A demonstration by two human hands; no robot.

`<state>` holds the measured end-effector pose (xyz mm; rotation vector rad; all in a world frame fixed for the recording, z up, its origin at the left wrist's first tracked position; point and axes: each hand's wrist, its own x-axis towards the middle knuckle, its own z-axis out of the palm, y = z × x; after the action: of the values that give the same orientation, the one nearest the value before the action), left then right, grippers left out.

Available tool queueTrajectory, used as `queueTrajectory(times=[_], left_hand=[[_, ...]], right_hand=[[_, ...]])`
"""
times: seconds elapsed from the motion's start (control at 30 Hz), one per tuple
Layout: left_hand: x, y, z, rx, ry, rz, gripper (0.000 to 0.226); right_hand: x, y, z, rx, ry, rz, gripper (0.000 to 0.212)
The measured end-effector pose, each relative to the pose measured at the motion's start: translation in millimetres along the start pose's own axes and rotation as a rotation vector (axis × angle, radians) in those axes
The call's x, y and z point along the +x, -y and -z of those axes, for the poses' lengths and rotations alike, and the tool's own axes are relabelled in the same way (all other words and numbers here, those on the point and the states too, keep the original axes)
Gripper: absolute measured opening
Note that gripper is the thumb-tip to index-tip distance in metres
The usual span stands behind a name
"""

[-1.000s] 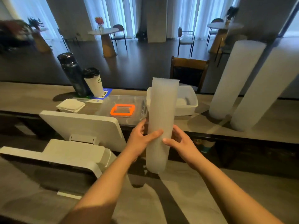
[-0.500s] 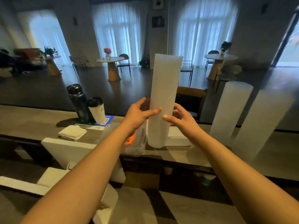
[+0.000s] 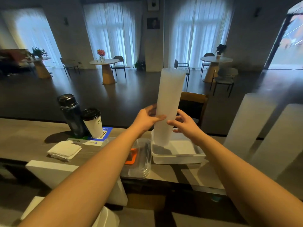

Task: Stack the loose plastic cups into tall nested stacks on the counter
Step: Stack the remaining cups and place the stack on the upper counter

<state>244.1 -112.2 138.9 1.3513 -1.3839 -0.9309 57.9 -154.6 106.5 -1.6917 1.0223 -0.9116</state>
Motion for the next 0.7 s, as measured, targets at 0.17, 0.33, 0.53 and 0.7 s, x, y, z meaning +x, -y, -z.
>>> queueTrajectory(times=[0.17, 0.33, 0.53, 0.7], left_hand=[[16, 28, 7, 0.012, -0.003, 0.031, 0.067], [28, 55, 10, -0.014, -0.035, 0.050, 0.059], [30, 69, 11, -0.023, -0.049, 0.025, 0.056], [24, 67, 9, 0.048, -0.068, 0.041, 0.059]], right_hand=[[18, -21, -11, -0.059, -0.003, -0.020, 0.062], [30, -39, -17, -0.115, -0.007, -0.006, 0.063], [32, -49, -23, -0.120, -0.036, 0.024, 0.063], [28, -49, -26, -0.151, -0.065, 0.014, 0.068]])
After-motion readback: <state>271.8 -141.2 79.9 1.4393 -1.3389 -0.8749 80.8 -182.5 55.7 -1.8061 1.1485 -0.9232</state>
